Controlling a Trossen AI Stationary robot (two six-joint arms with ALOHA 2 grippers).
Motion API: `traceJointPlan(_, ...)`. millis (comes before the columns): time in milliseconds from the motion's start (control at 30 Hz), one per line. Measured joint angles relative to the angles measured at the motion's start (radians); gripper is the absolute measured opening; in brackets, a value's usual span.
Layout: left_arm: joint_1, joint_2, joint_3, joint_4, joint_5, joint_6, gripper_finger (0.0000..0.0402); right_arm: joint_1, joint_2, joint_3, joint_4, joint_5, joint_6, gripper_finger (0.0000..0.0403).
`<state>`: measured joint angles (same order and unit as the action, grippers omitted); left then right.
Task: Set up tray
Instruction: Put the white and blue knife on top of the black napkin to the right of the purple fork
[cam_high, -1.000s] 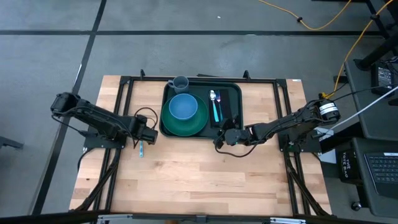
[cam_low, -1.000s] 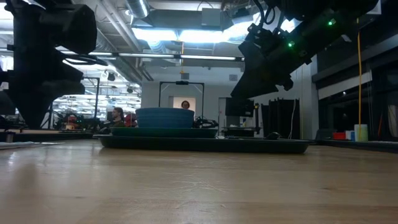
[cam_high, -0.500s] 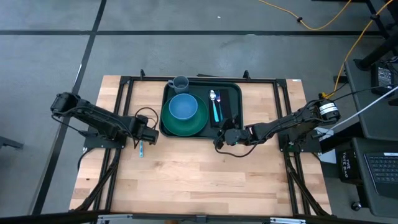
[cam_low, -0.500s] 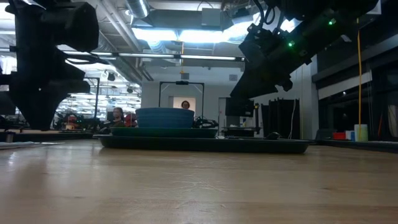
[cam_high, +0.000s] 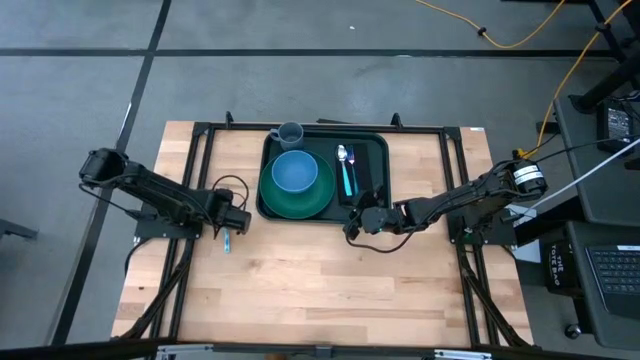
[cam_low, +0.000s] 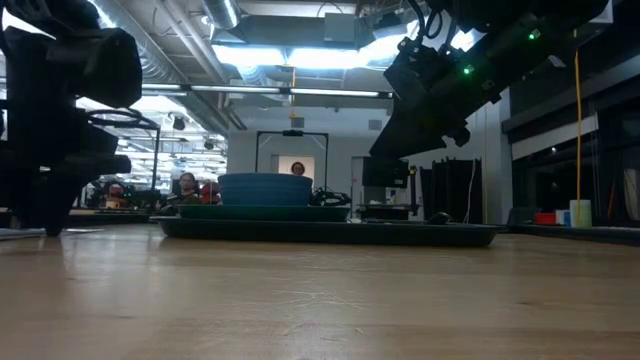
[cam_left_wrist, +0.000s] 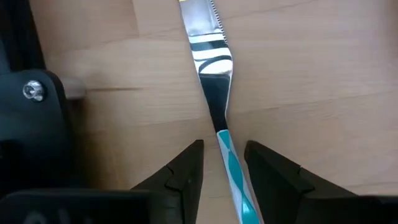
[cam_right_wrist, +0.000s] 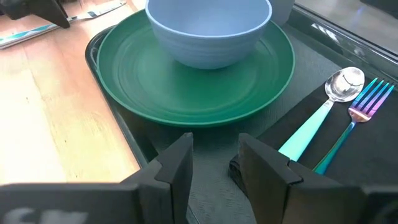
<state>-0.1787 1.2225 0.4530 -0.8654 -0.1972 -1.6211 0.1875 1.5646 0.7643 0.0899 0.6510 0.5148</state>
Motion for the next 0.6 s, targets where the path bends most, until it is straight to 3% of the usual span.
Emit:
traceJointPlan(267, 0.001, -0.002, -0.002, 0.013, 0.017, 0.046, 0.0099, 0.000, 0.000, 0.000, 0.010, 0.000, 0.000, 0.0133)
traceJointPlan(600, -0.028, -0.001, -0.002, 0.012, -0.010, 0.013, 0.0011, 0.000, 0.000, 0.000, 0.010, 0.000, -0.004, 0.0133)
